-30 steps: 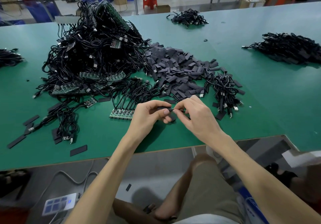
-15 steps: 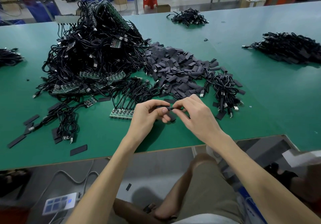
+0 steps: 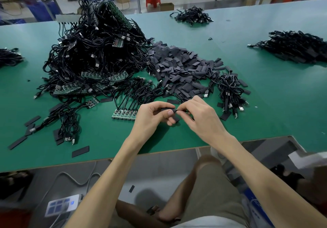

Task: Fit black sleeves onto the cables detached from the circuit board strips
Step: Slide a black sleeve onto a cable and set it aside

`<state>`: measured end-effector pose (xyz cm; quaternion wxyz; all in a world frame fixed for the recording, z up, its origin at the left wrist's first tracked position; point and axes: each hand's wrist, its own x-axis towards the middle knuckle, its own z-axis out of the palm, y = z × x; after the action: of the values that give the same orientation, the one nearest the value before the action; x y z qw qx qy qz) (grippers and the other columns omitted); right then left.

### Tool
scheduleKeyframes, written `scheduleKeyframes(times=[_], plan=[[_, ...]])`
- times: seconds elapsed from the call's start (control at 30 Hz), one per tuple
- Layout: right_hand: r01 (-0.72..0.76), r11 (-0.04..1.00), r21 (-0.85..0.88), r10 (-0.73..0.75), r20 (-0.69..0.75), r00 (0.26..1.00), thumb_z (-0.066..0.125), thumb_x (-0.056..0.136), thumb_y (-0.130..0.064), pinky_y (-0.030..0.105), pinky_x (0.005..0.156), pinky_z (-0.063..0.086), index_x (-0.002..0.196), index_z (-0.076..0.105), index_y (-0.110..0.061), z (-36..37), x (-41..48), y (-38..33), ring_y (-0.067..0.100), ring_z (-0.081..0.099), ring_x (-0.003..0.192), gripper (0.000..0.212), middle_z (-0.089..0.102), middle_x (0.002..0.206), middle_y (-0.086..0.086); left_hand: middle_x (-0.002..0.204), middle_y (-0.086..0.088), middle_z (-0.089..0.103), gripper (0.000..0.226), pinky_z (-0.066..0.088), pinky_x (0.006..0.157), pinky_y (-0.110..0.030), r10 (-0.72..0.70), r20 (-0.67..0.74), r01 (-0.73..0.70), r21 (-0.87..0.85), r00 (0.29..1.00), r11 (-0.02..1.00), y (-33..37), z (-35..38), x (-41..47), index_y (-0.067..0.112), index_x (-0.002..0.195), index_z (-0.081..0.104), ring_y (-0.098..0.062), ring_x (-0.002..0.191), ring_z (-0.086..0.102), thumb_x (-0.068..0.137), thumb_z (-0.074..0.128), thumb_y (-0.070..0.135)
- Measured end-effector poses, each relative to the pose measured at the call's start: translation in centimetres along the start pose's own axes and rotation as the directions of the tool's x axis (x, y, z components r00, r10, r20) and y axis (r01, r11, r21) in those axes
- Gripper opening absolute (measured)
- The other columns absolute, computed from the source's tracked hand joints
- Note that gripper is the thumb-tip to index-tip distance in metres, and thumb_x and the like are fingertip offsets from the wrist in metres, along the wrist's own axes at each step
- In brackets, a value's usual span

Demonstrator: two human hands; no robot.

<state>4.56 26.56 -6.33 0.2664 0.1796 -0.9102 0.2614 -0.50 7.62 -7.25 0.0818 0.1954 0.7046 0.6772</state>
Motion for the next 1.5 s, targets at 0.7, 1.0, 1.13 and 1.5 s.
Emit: scheduleKeyframes(times=[0.7, 1.0, 1.13, 1.5], plan=[[0.008, 1.000, 0.006, -0.009, 0.037, 0.999, 0.071, 0.094, -0.010, 0.037, 0.072, 0.052, 0.092, 0.068, -0.004, -0.26, 0.02, -0.28, 0.022, 0.057, 0.083, 0.007, 0.065, 0.084, 0.001, 0.085, -0.024, 0.074, 0.017, 0.059, 0.069, -0.029, 0.000, 0.069, 0.003, -0.046, 0.998, 0.999, -0.50, -0.06, 0.13, -0.011, 0.109, 0.066, -0.026, 0.070, 0.071, 0.094, 0.064, -0.005], [0.002, 1.000, 0.003, -0.003, 0.032, 1.000, 0.070, 0.095, -0.012, 0.039, 0.072, 0.052, 0.091, 0.068, -0.004, -0.09, -0.03, -0.26, 0.023, 0.056, 0.084, 0.009, 0.067, 0.085, 0.002, 0.083, -0.032, 0.069, 0.012, 0.053, 0.059, -0.034, 0.005, 0.069, -0.010, 0.072, 0.998, 0.997, -0.18, 0.10, 0.19, -0.007, 0.106, 0.068, -0.033, 0.064, 0.061, 0.097, 0.063, -0.002], [0.005, 1.000, 0.002, -0.005, 0.018, 1.000, 0.069, 0.097, -0.012, 0.038, 0.071, 0.051, 0.093, 0.068, -0.003, -0.14, -0.06, -0.32, 0.023, 0.054, 0.082, 0.010, 0.066, 0.085, 0.002, 0.082, -0.022, 0.073, 0.011, 0.049, 0.052, -0.029, 0.033, 0.082, -0.040, 0.088, 0.996, 0.995, -0.01, -0.02, 0.15, -0.005, 0.101, 0.069, -0.027, 0.060, 0.059, 0.099, 0.062, 0.002], [0.006, 1.000, 0.018, -0.006, 0.004, 1.000, 0.065, 0.100, -0.011, 0.035, 0.073, 0.048, 0.095, 0.067, 0.000, 0.06, 0.13, -0.70, 0.024, 0.052, 0.081, 0.011, 0.066, 0.088, 0.005, 0.069, 0.000, 0.065, 0.038, 0.040, 0.043, -0.022, 0.037, -0.012, -0.035, 0.143, 0.999, 0.989, -0.34, 0.05, 0.35, 0.005, 0.092, 0.066, -0.016, 0.051, 0.055, 0.108, 0.046, 0.034]])
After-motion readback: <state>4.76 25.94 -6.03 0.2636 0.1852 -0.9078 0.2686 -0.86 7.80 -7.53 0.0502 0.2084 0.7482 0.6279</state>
